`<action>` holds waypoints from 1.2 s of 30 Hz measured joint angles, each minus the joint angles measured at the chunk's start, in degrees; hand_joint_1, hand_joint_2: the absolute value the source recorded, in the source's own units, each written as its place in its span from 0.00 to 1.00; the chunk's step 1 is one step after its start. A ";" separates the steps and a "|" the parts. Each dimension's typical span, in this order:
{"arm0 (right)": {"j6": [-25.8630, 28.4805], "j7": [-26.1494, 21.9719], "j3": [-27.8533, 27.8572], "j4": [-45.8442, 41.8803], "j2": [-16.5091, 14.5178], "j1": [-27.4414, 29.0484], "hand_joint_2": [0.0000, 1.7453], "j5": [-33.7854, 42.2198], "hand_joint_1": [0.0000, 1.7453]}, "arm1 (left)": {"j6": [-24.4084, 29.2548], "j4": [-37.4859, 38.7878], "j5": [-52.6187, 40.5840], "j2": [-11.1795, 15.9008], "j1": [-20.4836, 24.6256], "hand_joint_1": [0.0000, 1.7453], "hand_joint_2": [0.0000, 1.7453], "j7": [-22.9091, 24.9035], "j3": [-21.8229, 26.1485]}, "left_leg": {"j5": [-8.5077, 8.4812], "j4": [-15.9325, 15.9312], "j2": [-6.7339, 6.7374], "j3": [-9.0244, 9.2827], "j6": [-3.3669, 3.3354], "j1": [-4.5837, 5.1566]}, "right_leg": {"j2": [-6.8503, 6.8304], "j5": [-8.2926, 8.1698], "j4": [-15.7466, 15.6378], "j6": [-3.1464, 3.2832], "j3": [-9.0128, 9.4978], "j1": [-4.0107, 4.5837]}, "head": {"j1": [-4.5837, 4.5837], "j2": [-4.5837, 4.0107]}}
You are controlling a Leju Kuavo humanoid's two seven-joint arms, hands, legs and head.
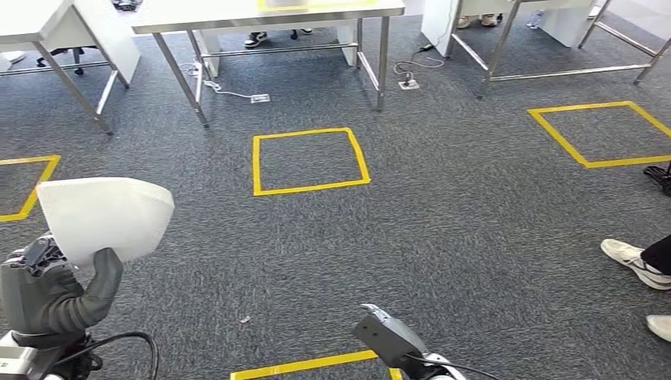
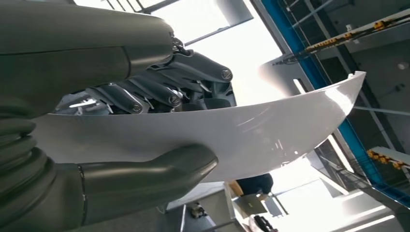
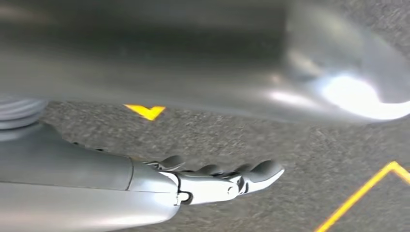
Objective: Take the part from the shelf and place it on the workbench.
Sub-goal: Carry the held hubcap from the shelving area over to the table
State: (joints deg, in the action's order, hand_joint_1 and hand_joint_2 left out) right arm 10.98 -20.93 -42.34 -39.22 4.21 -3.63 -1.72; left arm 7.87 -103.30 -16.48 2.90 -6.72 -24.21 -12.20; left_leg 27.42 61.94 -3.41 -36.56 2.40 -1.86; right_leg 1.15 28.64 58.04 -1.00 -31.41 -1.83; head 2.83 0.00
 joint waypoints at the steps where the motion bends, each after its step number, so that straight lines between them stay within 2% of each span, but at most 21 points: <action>1: -0.02 -0.05 0.11 0.11 -0.06 -0.04 0.00 -0.01 0.00 | 0.00 0.08 0.00 0.02 0.18 1.00 1.00 -0.06 0.01 | 1.94 3.51 1.76 -1.54 -0.01 0.16 | -0.60 0.02 -0.01 0.27 -0.02 0.20 | 0.05 0.01; 2: -0.03 -0.09 0.23 0.26 -0.11 -0.02 0.00 0.00 0.00 | 0.00 0.20 0.00 0.05 0.30 1.00 1.00 -0.10 0.00 | 3.98 7.67 2.62 -3.39 -0.02 0.21 | -1.26 0.05 0.00 0.44 -0.07 0.40 | 0.06 0.01; 3: -0.05 -0.09 0.37 0.44 -0.15 0.01 0.00 0.04 0.00 | 0.00 0.33 0.00 0.08 0.30 1.00 1.00 -0.10 0.00 | 5.37 11.11 2.90 -4.87 -0.06 0.22 | -1.86 0.07 0.00 0.53 -0.10 0.59 | 0.06 0.01; 4: -0.07 -0.08 0.51 0.62 -0.20 0.02 0.00 0.10 0.00 | 0.00 0.45 0.00 0.11 0.25 1.00 1.00 -0.11 0.00 | 5.74 12.87 2.97 -5.50 -0.18 0.24 | -2.35 0.09 0.01 0.58 -0.11 0.74 | 0.06 0.01; 5: -0.08 -0.08 0.65 0.80 -0.26 -0.01 0.00 0.23 0.00 | 0.00 0.53 0.00 0.15 0.21 1.00 1.00 -0.12 0.00 | 5.02 12.40 3.00 -5.00 -0.36 0.28 | -2.73 0.11 0.01 0.60 -0.09 0.86 | 0.06 0.01; 6: -0.09 -0.08 0.80 0.93 -0.31 -0.04 0.00 0.35 0.00 | 0.01 0.57 0.00 0.19 0.18 1.00 1.00 -0.12 0.00 | 3.38 9.54 3.06 -3.33 -0.61 0.35 | -3.00 0.13 0.02 0.58 -0.01 0.93 | 0.06 0.01; 8: -0.08 -0.11 1.09 1.10 -0.43 -0.10 0.00 0.54 0.00 | 0.02 0.56 -0.01 0.25 0.18 1.00 1.00 -0.14 0.00 | 0.44 1.55 3.54 0.97 -1.25 0.68 | -3.30 0.24 0.10 0.34 0.09 1.12 | 0.06 0.02; 9: -0.08 -0.15 1.22 1.18 -0.46 -0.13 0.00 0.58 0.00 | 0.03 0.55 -0.02 0.26 0.18 1.00 1.00 -0.15 0.00 | -0.26 -1.30 3.78 2.38 -1.52 0.84 | -3.35 0.30 0.19 0.13 0.05 1.24 | 0.04 0.02; 10: -0.07 -0.19 1.34 1.29 -0.48 -0.13 0.00 0.62 0.00 | 0.04 0.54 -0.02 0.27 0.16 1.00 1.00 -0.15 0.00 | -0.38 -2.74 3.95 3.02 -1.68 0.96 | -3.35 0.35 0.25 0.13 -0.03 1.38 | 0.03 0.01; 13: -0.07 -0.45 1.69 1.61 -0.49 -0.04 0.00 0.76 0.00 | 0.10 0.52 -0.02 0.33 0.07 1.00 1.00 -0.16 0.02 | -0.40 -3.11 3.83 3.02 -1.96 1.09 | -3.30 0.20 0.01 0.28 -0.02 1.50 | 0.01 0.01; 19: -0.05 -0.71 2.23 1.99 -0.47 0.03 0.00 0.84 0.00 | 0.11 0.52 -0.05 0.36 0.05 1.00 1.00 -0.16 0.02 | -0.29 -3.06 3.83 2.96 -2.74 1.23 | -3.30 -0.30 -0.98 -0.72 0.36 1.41 | 0.01 0.01; 22: -0.05 -0.71 2.25 2.02 -0.49 0.18 0.00 0.95 0.00 | 0.11 0.52 -0.01 0.38 0.01 1.00 1.00 -0.18 0.02 | -0.13 -2.82 3.86 2.88 -3.19 1.57 | -3.31 -0.45 -1.24 -1.47 0.44 1.09 | 0.02 0.00; 25: -0.05 -0.71 2.26 2.00 -0.52 0.38 0.00 1.04 0.00 | 0.11 0.50 0.07 0.45 -0.07 1.00 1.00 -0.17 0.02 | -0.05 -2.79 3.84 2.79 -3.58 1.80 | -3.41 -0.51 -1.37 -1.89 0.51 0.86 | 0.02 0.02; 27: -0.03 -0.71 2.27 1.98 -0.56 0.41 0.00 1.04 0.00 | 0.11 0.34 0.13 0.49 -0.08 1.00 1.00 -0.19 0.01 | -0.24 -3.41 3.72 3.09 -4.07 1.67 | -3.41 -0.36 -1.40 -2.29 0.73 0.84 | 0.01 0.02; 29: 0.10 -0.70 2.31 1.96 -0.57 0.46 0.00 1.07 0.00 | 0.12 0.14 0.32 0.50 -0.07 1.00 1.00 -0.30 0.00 | -0.57 -4.26 3.58 3.70 -4.66 1.30 | -2.64 1.33 1.20 -2.50 -0.24 0.83 | -0.02 0.01; 30: 0.19 -0.69 2.32 1.96 -0.56 0.57 0.00 1.10 0.00 | 0.13 0.10 0.46 0.49 -0.10 1.00 1.00 -0.36 0.00 | -0.66 -4.46 3.53 3.90 -4.85 1.18 | -2.10 2.94 4.32 -2.53 -1.73 0.74 | -0.03 0.01; 32: 0.28 -0.65 2.32 1.97 -0.52 0.97 0.00 1.19 0.00 | 0.16 0.07 0.74 0.48 -0.26 1.00 1.00 -0.45 0.00 | -0.60 -4.49 3.30 3.94 -4.99 1.17 | -1.58 6.27 12.22 -2.65 -5.99 0.74 | -0.07 0.01; 33: 0.32 -0.63 2.32 1.97 -0.49 1.25 0.00 1.24 0.00 | 0.17 0.07 0.80 0.47 -0.35 1.00 1.00 -0.47 -0.01 | -0.52 -4.46 3.12 3.96 -4.94 1.16 | -1.53 6.75 14.73 -2.72 -7.55 0.70 | -0.07 0.01; 34: 0.38 -0.61 2.32 1.97 -0.42 1.50 0.00 1.28 0.00 | 0.18 0.05 0.84 0.46 -0.40 1.00 1.00 -0.49 -0.01 | -0.41 -4.40 2.89 4.04 -4.79 1.12 | -1.52 6.03 15.11 -2.77 -8.11 0.62 | -0.08 0.02; 35: 0.48 -0.61 2.32 1.97 -0.32 1.68 0.00 1.33 0.00 | 0.19 0.02 0.86 0.45 -0.42 1.00 1.00 -0.50 -0.02 | -0.24 -4.28 2.65 4.16 -4.56 1.04 | -1.52 4.13 12.94 -2.79 -7.39 0.51 | -0.08 0.01; 36: 0.63 -0.61 2.32 1.95 -0.20 1.80 0.00 1.38 0.00 | 0.19 -0.06 0.87 0.42 -0.43 1.00 1.00 -0.50 -0.02 | 0.00 -4.09 2.43 4.31 -4.24 0.93 | -1.50 1.66 8.89 -2.82 -5.67 0.36 | -0.08 0.02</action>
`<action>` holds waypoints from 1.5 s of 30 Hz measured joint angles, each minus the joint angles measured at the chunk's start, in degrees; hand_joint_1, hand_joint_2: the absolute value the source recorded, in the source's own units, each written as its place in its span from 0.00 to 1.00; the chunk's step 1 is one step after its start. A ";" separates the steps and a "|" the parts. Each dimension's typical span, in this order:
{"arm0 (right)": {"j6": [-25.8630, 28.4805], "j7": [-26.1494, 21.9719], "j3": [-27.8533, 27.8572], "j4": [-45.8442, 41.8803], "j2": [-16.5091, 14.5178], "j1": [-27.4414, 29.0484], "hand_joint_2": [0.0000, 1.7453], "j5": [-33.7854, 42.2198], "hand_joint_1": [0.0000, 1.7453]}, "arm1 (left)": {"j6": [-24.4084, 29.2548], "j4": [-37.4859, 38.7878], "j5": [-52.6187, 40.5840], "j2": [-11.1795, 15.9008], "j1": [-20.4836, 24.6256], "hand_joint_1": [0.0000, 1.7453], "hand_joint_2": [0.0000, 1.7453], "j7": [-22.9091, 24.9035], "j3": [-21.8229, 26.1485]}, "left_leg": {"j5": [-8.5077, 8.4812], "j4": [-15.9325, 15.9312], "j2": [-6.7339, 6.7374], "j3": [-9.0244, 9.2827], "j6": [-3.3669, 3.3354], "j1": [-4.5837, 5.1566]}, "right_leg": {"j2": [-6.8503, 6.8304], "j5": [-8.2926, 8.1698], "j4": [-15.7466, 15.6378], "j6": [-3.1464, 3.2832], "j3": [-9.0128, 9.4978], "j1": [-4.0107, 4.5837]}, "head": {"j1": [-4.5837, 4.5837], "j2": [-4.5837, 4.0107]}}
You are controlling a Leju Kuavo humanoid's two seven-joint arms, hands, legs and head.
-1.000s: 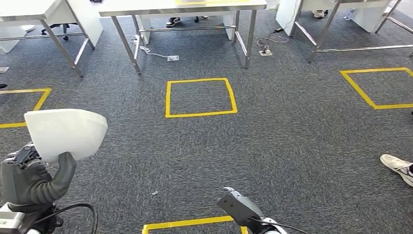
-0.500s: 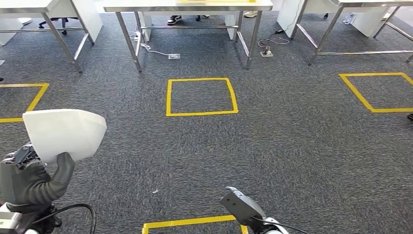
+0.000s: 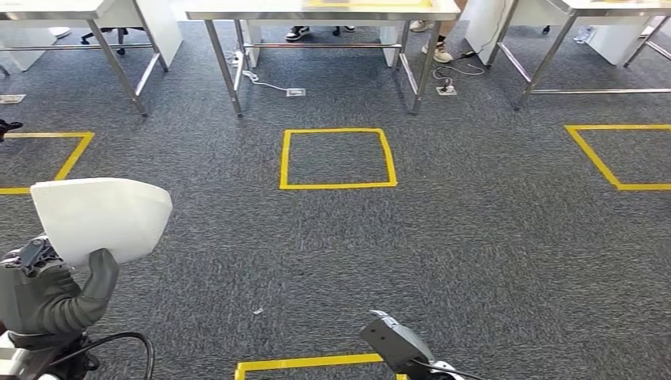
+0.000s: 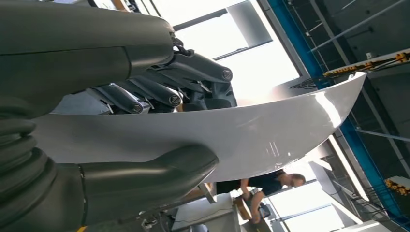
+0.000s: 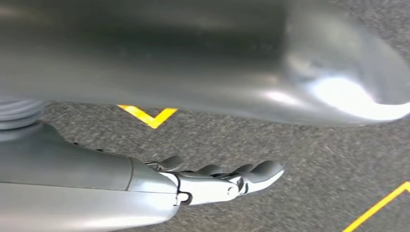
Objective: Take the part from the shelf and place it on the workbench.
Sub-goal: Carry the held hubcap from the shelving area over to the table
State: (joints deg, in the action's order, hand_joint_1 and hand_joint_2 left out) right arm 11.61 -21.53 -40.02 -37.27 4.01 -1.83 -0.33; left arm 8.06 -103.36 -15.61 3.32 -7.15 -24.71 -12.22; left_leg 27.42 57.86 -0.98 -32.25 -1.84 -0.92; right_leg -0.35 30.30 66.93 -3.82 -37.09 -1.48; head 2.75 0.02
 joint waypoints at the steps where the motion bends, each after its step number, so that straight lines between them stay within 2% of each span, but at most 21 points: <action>1: 0.15 0.02 0.00 -0.02 0.11 0.07 0.00 0.04 0.00 | 0.02 -0.14 0.00 -0.02 -0.02 1.00 1.00 -0.01 0.00 | 0.30 0.25 -0.19 0.07 0.41 -0.01 | 0.12 -1.78 -3.95 0.02 1.77 -0.06 | 0.00 0.00; 3: 0.40 0.06 0.00 -0.10 0.23 0.26 0.00 0.13 0.00 | 0.05 -0.49 0.01 -0.06 -0.07 1.00 1.00 -0.05 -0.01 | 0.81 0.63 -0.44 0.07 1.29 0.09 | 0.35 -3.20 -8.65 0.51 3.84 0.01 | 0.01 0.00; 6: 0.49 0.09 -0.02 -0.20 0.31 0.56 0.00 0.18 0.00 | 0.07 -0.84 0.02 -0.06 -0.18 1.00 1.00 -0.13 -0.02 | 1.12 0.39 -0.51 0.32 2.46 -0.02 | 0.39 -2.75 -8.98 1.92 4.02 0.27 | 0.02 -0.01; 8: 0.50 0.08 -0.01 -0.38 0.34 0.59 0.00 0.17 0.00 | 0.08 -1.00 0.02 -0.03 -0.23 1.00 1.00 -0.15 -0.03 | 2.29 2.31 -0.13 -0.27 3.10 -0.16 | 0.33 -2.59 -9.24 2.78 4.58 0.17 | 0.14 0.00; 12: 0.49 0.09 0.00 -0.52 0.37 0.90 0.00 0.16 0.00 | 0.14 -1.10 0.02 0.05 -0.89 1.00 1.00 -0.15 -0.08 | 6.85 15.24 0.37 -7.49 3.47 -0.18 | 0.07 -1.79 -9.37 3.59 5.58 0.29 | 0.30 -0.01; 14: 0.46 0.10 -0.01 -0.61 0.38 1.18 0.00 0.14 0.00 | 0.22 -1.19 0.02 0.15 -1.35 1.00 1.00 -0.15 -0.09 | 4.77 15.24 0.40 -8.46 3.31 -0.18 | 0.06 -1.23 -9.36 3.53 6.26 0.36 | 0.31 0.00; 17: 0.44 0.15 -0.05 -1.03 0.38 1.48 0.00 0.03 0.00 | 0.45 -1.73 0.02 0.35 -1.80 1.00 1.00 -0.16 -0.09 | -1.13 4.95 0.81 -4.25 2.70 -0.02 | 0.12 -0.06 -9.29 2.92 7.60 0.50 | 0.33 -0.01; 19: 0.47 0.25 -0.10 -1.28 0.40 1.72 0.00 -0.02 0.00 | 0.51 -2.12 0.02 0.48 -2.19 1.00 1.00 -0.15 -0.08 | -1.48 1.73 0.99 -2.86 2.18 0.26 | 0.08 0.47 -9.33 2.20 7.82 0.65 | 0.28 -0.01; 22: 0.50 0.36 -0.20 -1.75 0.47 2.00 0.00 -0.07 0.00 | 0.64 -2.85 0.02 0.71 -2.92 1.00 1.00 -0.18 -0.07 | -0.92 1.26 0.71 -2.52 1.05 0.33 | -0.05 0.98 -9.38 1.10 8.08 0.56 | 0.20 -0.01; 24: 0.51 0.40 -0.24 -2.03 0.54 1.96 0.00 -0.08 0.00 | 0.71 -3.29 0.01 0.75 -3.08 1.00 1.00 -0.20 -0.07 | -0.64 0.87 0.68 -1.84 0.30 0.16 | 0.00 2.92 -5.48 0.63 6.38 0.51 | 0.15 -0.01; 27: 0.51 0.58 -0.28 -2.12 0.59 2.18 0.00 -0.11 0.00 | 0.82 -3.54 -0.01 0.77 -3.52 1.00 1.00 -0.21 -0.07 | 0.14 0.82 0.62 -1.10 -0.28 0.34 | 0.06 6.76 5.93 0.52 -0.57 0.57 | 0.11 -0.01; 28: 0.51 0.72 -0.32 -2.12 0.60 2.29 0.00 -0.14 0.00 | 0.84 -3.57 0.03 0.77 -3.71 1.00 1.00 -0.20 -0.07 | 0.44 0.83 0.51 -0.77 -0.31 0.40 | 0.07 6.30 7.44 0.59 -2.06 0.59 | 0.11 -0.01; 29: 0.51 0.91 -0.38 -2.13 0.60 2.35 0.00 -0.22 0.00 | 0.85 -3.64 0.08 0.77 -3.84 1.00 1.00 -0.17 -0.07 | 0.77 0.84 0.36 -0.31 -0.27 0.45 | 0.07 4.62 6.69 0.72 -2.44 0.63 | 0.11 -0.01; 31: 0.50 1.52 -0.56 -2.32 0.61 2.29 0.00 -0.65 0.00 | 0.41 -3.87 0.25 0.77 -3.89 1.00 1.00 -0.14 -0.08 | 1.54 0.83 0.11 0.75 -0.05 0.48 | 0.13 -0.87 -0.55 1.30 -0.19 0.82 | 0.11 -0.02; 33: 0.28 2.14 -0.90 -2.62 0.66 1.95 0.00 -1.21 0.00 | -0.59 -4.07 0.51 0.79 -3.76 1.00 1.00 -0.09 -0.16 | 2.23 0.87 -0.01 1.39 0.45 0.62 | 0.23 -3.75 -7.07 1.95 2.40 1.20 | 0.14 -0.02; 35: -0.26 2.44 -1.27 -2.90 0.70 1.39 0.00 -1.63 0.00 | -1.62 -4.14 0.69 0.80 -3.56 1.00 1.00 0.03 -0.37 | 2.58 0.68 -0.04 1.57 1.10 0.66 | 0.31 -3.50 -8.59 2.44 3.03 1.52 | 0.15 -0.02; 38: -1.14 2.36 -1.57 -3.08 0.72 0.72 0.00 -1.96 0.00 | -2.87 -4.26 0.57 0.85 -3.03 1.00 1.00 0.22 -0.57 | 3.36 1.50 0.12 1.66 2.13 0.64 | 0.36 -3.38 -9.40 3.25 3.81 1.10 | 0.19 -0.01; 40: -1.80 1.91 -1.69 -3.07 0.68 0.34 0.00 -2.09 0.00 | -4.13 -4.15 0.46 0.90 -2.45 1.00 1.00 0.28 -0.72 | 5.83 6.91 0.31 -0.92 2.69 0.48 | 0.23 -3.13 -9.86 3.74 4.63 0.88 | 0.26 -0.01; 42: -2.31 1.56 -1.87 -2.97 0.65 0.01 0.00 -2.20 0.00 | -5.72 -3.74 0.60 0.93 -1.98 1.00 1.00 0.28 -1.09 | 8.46 14.47 0.40 -5.49 3.11 0.30 | 0.11 -2.60 -9.85 3.96 5.17 0.86 | 0.28 0.00; 44: -2.57 1.28 -2.06 -2.85 0.61 -0.11 0.00 -2.26 0.00 | -7.02 -3.20 0.95 1.01 -1.57 1.00 1.00 0.25 -1.47 | 7.22 16.44 0.50 -7.67 3.36 0.10 | 0.16 -1.94 -9.74 3.82 5.84 0.77 | 0.28 0.00; 45: -2.61 1.12 -2.13 -2.80 0.57 -0.15 0.00 -2.26 0.00 | -7.40 -2.95 1.07 1.04 -1.31 1.00 1.00 0.20 -1.64 | 4.85 13.98 0.58 -7.03 3.43 -0.01 | 0.23 -1.52 -9.64 3.66 6.33 0.67 | 0.28 0.00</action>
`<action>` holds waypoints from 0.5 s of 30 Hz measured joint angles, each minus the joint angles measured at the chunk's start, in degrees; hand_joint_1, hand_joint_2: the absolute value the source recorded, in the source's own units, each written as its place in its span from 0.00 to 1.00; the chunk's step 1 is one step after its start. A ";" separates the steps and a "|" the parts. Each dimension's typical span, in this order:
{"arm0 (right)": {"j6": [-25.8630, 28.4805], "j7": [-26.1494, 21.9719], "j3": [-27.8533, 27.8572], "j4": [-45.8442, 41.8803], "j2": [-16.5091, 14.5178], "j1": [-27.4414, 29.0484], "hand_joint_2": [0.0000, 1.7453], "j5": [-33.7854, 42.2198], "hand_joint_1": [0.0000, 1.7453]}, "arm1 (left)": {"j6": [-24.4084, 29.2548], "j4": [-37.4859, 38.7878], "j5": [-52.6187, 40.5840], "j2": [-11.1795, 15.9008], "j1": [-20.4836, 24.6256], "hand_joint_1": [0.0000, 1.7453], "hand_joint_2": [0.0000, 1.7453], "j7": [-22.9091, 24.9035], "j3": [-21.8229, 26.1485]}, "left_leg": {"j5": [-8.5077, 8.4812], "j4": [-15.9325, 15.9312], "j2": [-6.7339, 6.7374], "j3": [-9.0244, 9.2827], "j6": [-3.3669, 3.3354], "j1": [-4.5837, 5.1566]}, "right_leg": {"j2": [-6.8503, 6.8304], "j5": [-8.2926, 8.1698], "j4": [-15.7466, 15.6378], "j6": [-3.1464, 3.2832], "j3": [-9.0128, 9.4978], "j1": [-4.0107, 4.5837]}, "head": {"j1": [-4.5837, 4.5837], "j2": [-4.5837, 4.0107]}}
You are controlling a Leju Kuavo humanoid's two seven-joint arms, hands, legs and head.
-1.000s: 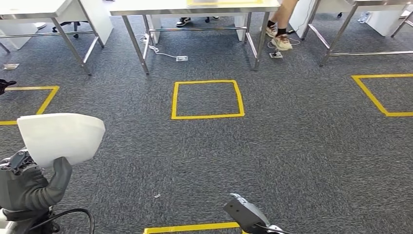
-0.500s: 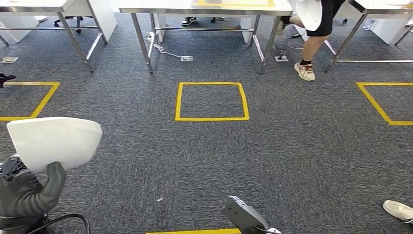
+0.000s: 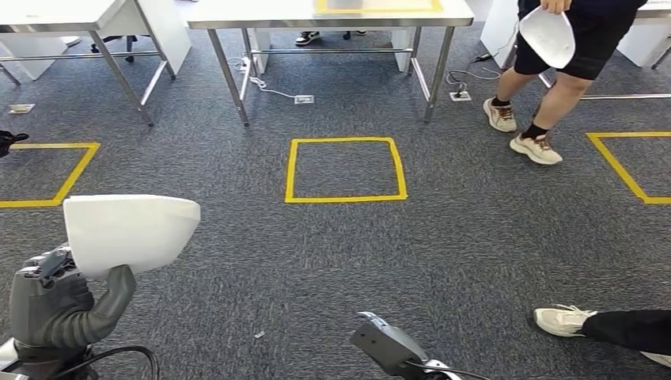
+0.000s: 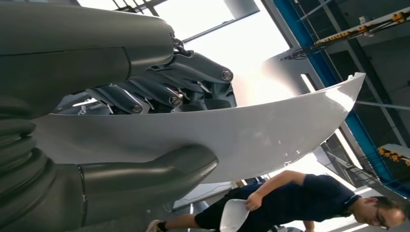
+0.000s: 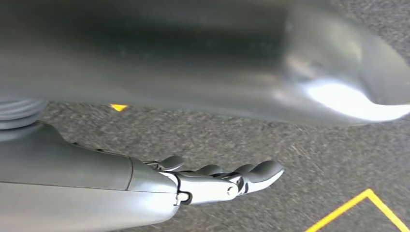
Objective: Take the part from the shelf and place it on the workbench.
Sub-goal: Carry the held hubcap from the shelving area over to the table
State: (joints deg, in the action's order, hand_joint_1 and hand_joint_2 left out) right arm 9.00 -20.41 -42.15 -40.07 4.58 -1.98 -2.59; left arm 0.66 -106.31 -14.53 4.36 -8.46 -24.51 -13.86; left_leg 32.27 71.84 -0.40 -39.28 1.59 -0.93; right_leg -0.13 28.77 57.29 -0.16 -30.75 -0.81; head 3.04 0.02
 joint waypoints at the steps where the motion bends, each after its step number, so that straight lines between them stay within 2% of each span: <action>1: 0.00 -0.14 -0.05 0.02 -0.05 -0.03 0.00 0.01 0.00 | -0.27 0.22 0.05 0.02 0.27 1.00 1.00 -0.06 -0.14 | -2.74 -3.91 0.13 1.36 0.05 -0.12 | 0.07 0.48 0.12 -0.25 0.49 -0.09 | 0.01 -0.01; 2: 0.00 -0.24 -0.09 0.08 -0.09 -0.09 0.00 0.02 0.00 | -0.43 0.47 0.07 0.04 0.53 1.00 1.00 -0.13 -0.27 | -4.68 -7.61 0.27 2.80 0.06 -0.11 | 0.13 0.98 0.29 -0.60 0.88 -0.07 | 0.04 -0.01; 3: -0.01 -0.29 -0.13 0.14 -0.11 -0.17 0.00 0.02 0.00 | -0.51 0.67 0.08 0.06 0.73 1.00 1.00 -0.15 -0.39 | -5.77 -10.39 0.35 3.93 -0.21 -0.11 | 0.19 1.35 0.45 -0.97 1.06 -0.01 | 0.05 -0.01; 4: -0.01 -0.31 -0.18 0.21 -0.13 -0.24 0.00 0.02 0.00 | -0.53 0.85 0.08 0.07 0.87 1.00 1.00 -0.17 -0.52 | -5.94 -11.76 0.38 4.42 -0.57 -0.06 | 0.21 1.57 0.51 -1.32 1.08 0.10 | -0.01 -0.01; 8: 0.04 -0.36 -0.39 0.44 -0.14 -0.52 0.00 0.07 0.00 | -0.78 1.19 0.09 0.22 1.40 1.00 1.00 -0.24 -1.05 | -5.21 -12.33 0.16 4.78 -2.48 0.10 | 0.13 2.28 1.08 -2.66 1.00 0.01 | -0.27 -0.01; 9: 0.14 -0.38 -0.42 0.45 -0.14 -0.64 0.00 0.16 0.00 | -0.92 1.28 0.11 0.22 1.66 1.00 1.00 -0.29 -1.22 | -5.08 -12.47 0.17 5.03 -2.89 0.04 | 0.13 3.14 2.90 -2.89 0.18 -0.03 | -0.28 -0.01; 10: 0.29 -0.39 -0.43 0.46 -0.14 -0.71 0.00 0.29 0.00 | -1.09 1.43 0.14 0.23 1.95 1.00 1.00 -0.36 -1.45 | -4.93 -12.54 0.20 5.24 -3.20 0.02 | 0.13 4.39 5.96 -3.00 -1.43 -0.06 | -0.29 -0.01; 12: 0.71 -0.38 -0.43 0.48 -0.14 -0.61 0.00 0.63 0.00 | -1.41 2.00 0.26 0.25 2.43 1.00 1.00 -0.47 -1.95 | -4.54 -12.55 0.20 5.49 -3.64 0.17 | 0.14 7.10 13.95 -3.06 -6.33 -0.03 | -0.32 -0.02; 13: 0.92 -0.38 -0.43 0.48 -0.13 -0.45 0.00 0.77 0.00 | -1.52 2.34 0.36 0.26 2.60 1.00 1.00 -0.51 -2.23 | -4.34 -12.54 0.15 5.67 -3.74 0.26 | 0.15 7.47 16.70 -3.03 -8.38 -0.02 | -0.32 -0.01; 14: 1.09 -0.37 -0.43 0.49 -0.12 -0.29 0.00 0.91 0.00 | -1.60 2.66 0.47 0.26 2.76 1.00 1.00 -0.54 -2.48 | -4.12 -12.54 0.06 5.93 -3.76 0.33 | 0.15 6.69 17.47 -2.93 -9.49 0.00 | -0.32 -0.01; 15: 1.20 -0.37 -0.43 0.49 -0.10 -0.18 0.00 1.02 0.00 | -1.61 2.95 0.58 0.27 2.92 1.00 1.00 -0.56 -2.69 | -3.86 -12.54 -0.04 6.32 -3.70 0.39 | 0.15 4.72 15.82 -2.75 -9.35 0.04 | -0.32 -0.01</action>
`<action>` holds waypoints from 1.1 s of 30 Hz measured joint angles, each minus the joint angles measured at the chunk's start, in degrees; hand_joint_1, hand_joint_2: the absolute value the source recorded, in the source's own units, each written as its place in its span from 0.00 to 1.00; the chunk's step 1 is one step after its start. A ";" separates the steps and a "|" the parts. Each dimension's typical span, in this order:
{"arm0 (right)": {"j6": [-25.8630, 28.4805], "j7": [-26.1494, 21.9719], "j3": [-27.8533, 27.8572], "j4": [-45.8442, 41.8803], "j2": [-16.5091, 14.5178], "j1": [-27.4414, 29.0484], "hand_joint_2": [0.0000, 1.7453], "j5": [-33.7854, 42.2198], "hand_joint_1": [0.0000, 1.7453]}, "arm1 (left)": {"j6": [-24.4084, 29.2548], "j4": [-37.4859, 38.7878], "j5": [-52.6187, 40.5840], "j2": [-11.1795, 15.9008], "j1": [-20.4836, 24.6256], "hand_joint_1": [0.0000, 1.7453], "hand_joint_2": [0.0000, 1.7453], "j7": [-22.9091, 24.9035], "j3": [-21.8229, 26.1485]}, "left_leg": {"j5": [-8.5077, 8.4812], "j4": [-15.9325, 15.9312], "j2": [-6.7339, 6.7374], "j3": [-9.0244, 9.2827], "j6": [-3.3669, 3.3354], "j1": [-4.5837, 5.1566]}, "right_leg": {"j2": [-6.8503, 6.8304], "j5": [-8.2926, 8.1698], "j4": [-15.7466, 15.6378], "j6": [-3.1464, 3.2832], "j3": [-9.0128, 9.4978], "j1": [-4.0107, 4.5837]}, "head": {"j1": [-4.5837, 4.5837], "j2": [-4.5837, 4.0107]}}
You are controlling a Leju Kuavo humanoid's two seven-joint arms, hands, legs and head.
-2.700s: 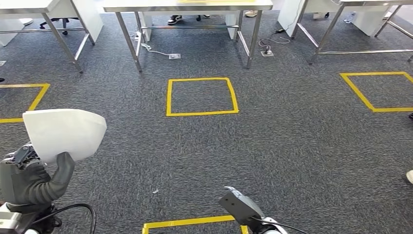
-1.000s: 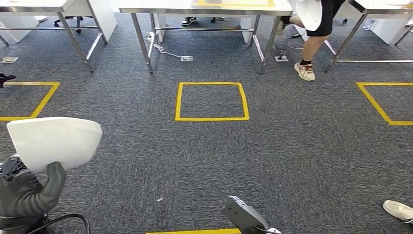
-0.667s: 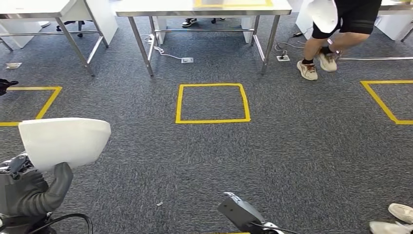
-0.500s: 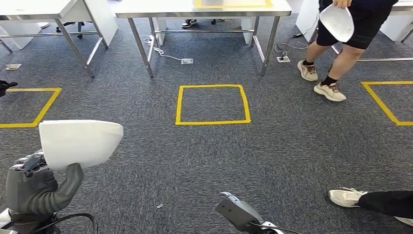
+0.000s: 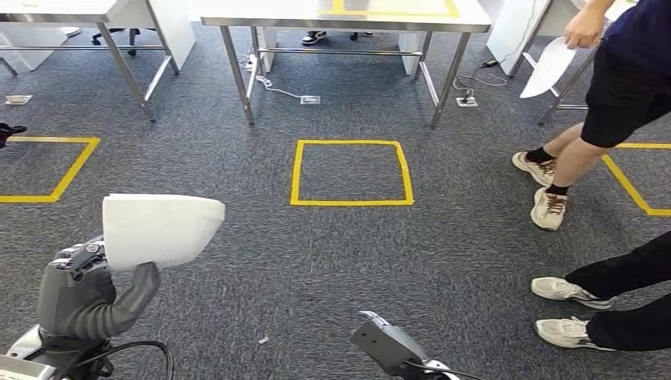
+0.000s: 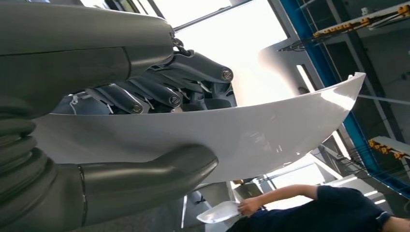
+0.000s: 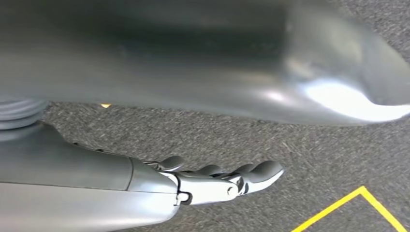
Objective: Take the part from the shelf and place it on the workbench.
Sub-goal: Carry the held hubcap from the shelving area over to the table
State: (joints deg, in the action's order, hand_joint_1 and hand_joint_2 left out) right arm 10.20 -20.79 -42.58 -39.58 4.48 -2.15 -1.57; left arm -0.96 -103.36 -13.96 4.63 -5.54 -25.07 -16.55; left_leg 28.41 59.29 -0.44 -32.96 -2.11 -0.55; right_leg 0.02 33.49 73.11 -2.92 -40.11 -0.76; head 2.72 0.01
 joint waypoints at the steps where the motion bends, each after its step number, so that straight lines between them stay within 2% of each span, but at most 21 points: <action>1: 0.06 -0.01 0.00 0.00 0.02 0.07 0.00 0.10 0.00 | -0.01 0.25 0.10 0.01 0.18 1.00 1.00 -0.05 -0.17 | 0.30 0.00 -0.08 0.48 0.11 0.03 | 0.00 -2.71 -3.65 0.27 1.22 0.08 | 0.01 0.00; 3: 0.12 -0.06 0.00 -0.01 0.08 0.10 0.00 0.34 0.00 | -0.01 0.61 0.22 0.01 0.49 1.00 1.00 -0.22 -0.48 | 0.91 0.02 -0.15 1.22 0.52 0.15 | 0.00 -6.37 -11.24 0.88 4.33 0.39 | 0.00 0.01; 4: 0.14 -0.12 0.00 -0.01 0.10 0.12 0.00 0.49 0.00 | -0.01 0.75 0.26 0.01 0.58 1.00 1.00 -0.29 -0.65 | 1.14 0.00 -0.16 1.40 0.79 0.21 | -0.01 -6.97 -13.46 1.11 5.25 0.57 | 0.01 0.01; 6: 0.16 -0.22 0.01 -0.02 0.20 0.20 0.00 0.82 0.00 | 0.00 1.00 0.28 0.03 0.65 1.00 1.00 -0.33 -0.97 | 1.40 -0.23 -0.16 1.55 1.45 0.27 | 0.01 -6.61 -14.50 1.53 5.60 0.82 | -0.02 0.01; 9: 0.18 -0.30 0.02 -0.04 0.35 0.19 0.00 1.10 0.00 | 0.05 1.24 0.29 0.19 0.80 1.00 1.00 -0.32 -1.23 | 2.49 1.03 -0.04 1.45 2.41 0.24 | 0.07 -6.56 -15.39 2.49 6.61 0.30 | 0.10 0.00; 11: 0.12 -0.34 0.02 -0.04 0.35 0.15 0.00 1.18 0.00 | 0.14 1.52 0.33 0.37 0.92 1.00 1.00 -0.33 -1.39 | 5.10 6.86 0.05 -1.37 2.90 0.13 | 0.00 -6.26 -15.80 2.95 7.49 0.12 | 0.27 0.01; 13: -0.19 -0.24 0.02 -0.04 0.36 0.11 0.00 1.29 0.00 | 0.48 1.96 0.46 0.50 0.93 1.00 1.00 -0.33 -1.53 | 7.28 13.83 0.07 -5.70 3.23 -0.03 | -0.06 -5.78 -15.73 3.07 7.91 0.11 | 0.32 0.01; 14: -0.45 -0.14 0.02 -0.04 0.37 0.08 0.00 1.35 0.00 | 0.72 2.15 0.54 0.56 0.93 1.00 1.00 -0.33 -1.57 | 6.93 15.21 0.08 -6.99 3.31 -0.10 | -0.02 -5.49 -15.66 3.04 8.14 0.10 | 0.32 0.01; 15: -0.75 -0.03 0.02 -0.04 0.38 0.03 0.00 1.38 0.00 | 0.93 2.29 0.58 0.63 0.93 1.00 1.00 -0.33 -1.60 | 5.39 14.42 0.09 -7.17 3.37 -0.16 | 0.09 -5.17 -15.58 2.93 8.47 0.06 | 0.32 0.01; 17: -1.20 0.13 0.02 -0.04 0.38 -0.09 0.00 1.49 0.00 | 1.15 2.45 0.66 0.75 0.94 1.00 1.00 -0.33 -1.61 | 0.52 7.57 -0.09 -4.71 3.42 -0.33 | 0.42 -4.38 -15.45 2.47 9.39 -0.05 | 0.33 0.00; 19: -1.39 0.18 0.04 -0.02 0.45 -0.32 0.00 1.72 0.00 | 1.17 2.81 0.92 0.83 0.94 1.00 1.00 -0.33 -1.65 | -1.79 1.56 -0.75 -2.09 3.15 -0.42 | 0.76 -3.72 -15.26 1.74 9.79 0.02 | 0.29 0.00; 21: -1.50 0.17 0.07 0.01 0.52 -0.51 0.00 1.91 0.00 | 1.18 3.34 1.27 0.91 0.96 1.00 1.00 -0.40 -1.73 | -1.34 0.31 -1.09 -1.54 2.33 -0.28 | 1.03 -3.56 -15.40 1.04 9.67 0.13 | 0.17 0.01; 24: -1.54 0.11 0.07 0.02 0.64 -0.57 0.00 2.08 0.00 | 1.26 3.77 1.62 0.94 1.23 1.00 1.00 -0.56 -1.82 | -0.99 -0.03 -0.51 -1.07 0.86 -0.33 | 1.07 -2.75 -14.47 0.13 9.48 0.04 | 0.09 0.00; 25: -1.53 0.10 0.07 0.03 0.67 -0.64 0.00 2.10 0.00 | 1.28 3.86 1.67 0.91 1.37 1.00 1.00 -0.60 -1.85 | -0.85 -0.17 -0.23 -0.78 0.46 -0.41 | 0.93 -1.72 -12.25 -0.08 8.44 0.04 | 0.07 0.00; 27: -1.53 0.09 0.07 0.11 0.71 -0.72 0.00 2.11 0.00 | 1.28 4.12 1.69 0.89 1.55 1.00 1.00 -0.66 -1.88 | -0.40 -0.21 0.30 -0.40 -0.04 -0.32 | 0.65 1.12 -4.58 -0.27 4.00 0.08 | 0.06 -0.01; 28: -1.53 0.10 0.07 0.20 0.73 -0.66 0.00 2.14 0.00 | 1.28 4.32 1.70 0.89 1.58 1.00 1.00 -0.66 -1.91 | -0.17 -0.21 0.48 -0.22 -0.14 -0.22 | 0.62 2.06 -0.87 -0.29 1.52 0.09 | 0.05 0.00; 29: -1.53 0.10 0.07 0.31 0.76 -0.57 0.00 2.18 0.00 | 1.28 4.50 1.70 0.89 1.59 1.00 1.00 -0.66 -1.93 | 0.10 -0.21 0.60 0.03 -0.18 -0.13 | 0.61 2.00 1.25 -0.23 -0.24 0.12 | 0.05 0.01; 30: -1.53 0.10 0.07 0.40 0.79 -0.49 0.00 2.22 0.00 | 1.28 4.63 1.71 0.87 1.60 1.00 1.00 -0.66 -1.94 | 0.38 -0.20 0.69 0.38 -0.17 -0.05 | 0.59 0.70 1.05 -0.08 -0.83 0.17 | 0.05 0.01; 31: -1.52 0.10 0.07 0.46 0.84 -0.45 0.00 2.25 0.00 | 1.28 4.71 1.72 0.85 1.64 1.00 1.00 -0.66 -1.96 | 0.71 -0.20 0.78 0.87 -0.13 0.02 | 0.52 -1.60 -1.43 0.19 -0.20 0.26 | 0.05 0.01; 32: -1.49 0.09 0.07 0.49 0.89 -0.44 0.00 2.26 0.00 | 1.28 4.75 1.72 0.83 1.71 1.00 1.00 -0.66 -1.99 | 1.08 -0.21 0.84 1.39 -0.06 0.06 | 0.36 -4.32 -5.48 0.58 1.31 0.43 | 0.05 0.01; 33: -1.44 0.11 0.07 0.51 0.97 -0.46 0.00 2.27 0.00 | 1.28 4.79 1.74 0.81 1.81 1.00 1.00 -0.66 -2.06 | 1.45 -0.19 0.89 1.79 0.11 0.18 | 0.14 -6.21 -9.40 1.02 2.94 0.68 | 0.07 0.00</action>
State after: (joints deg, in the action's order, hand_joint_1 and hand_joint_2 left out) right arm 8.76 -20.68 -42.51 -39.07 5.44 -2.62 0.71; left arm 0.33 -98.57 -12.22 5.44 -3.73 -25.73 -18.61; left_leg 29.86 59.10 0.44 -31.17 -2.00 -0.37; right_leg 0.17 27.28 63.71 -1.90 -37.16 -0.08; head 2.78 0.01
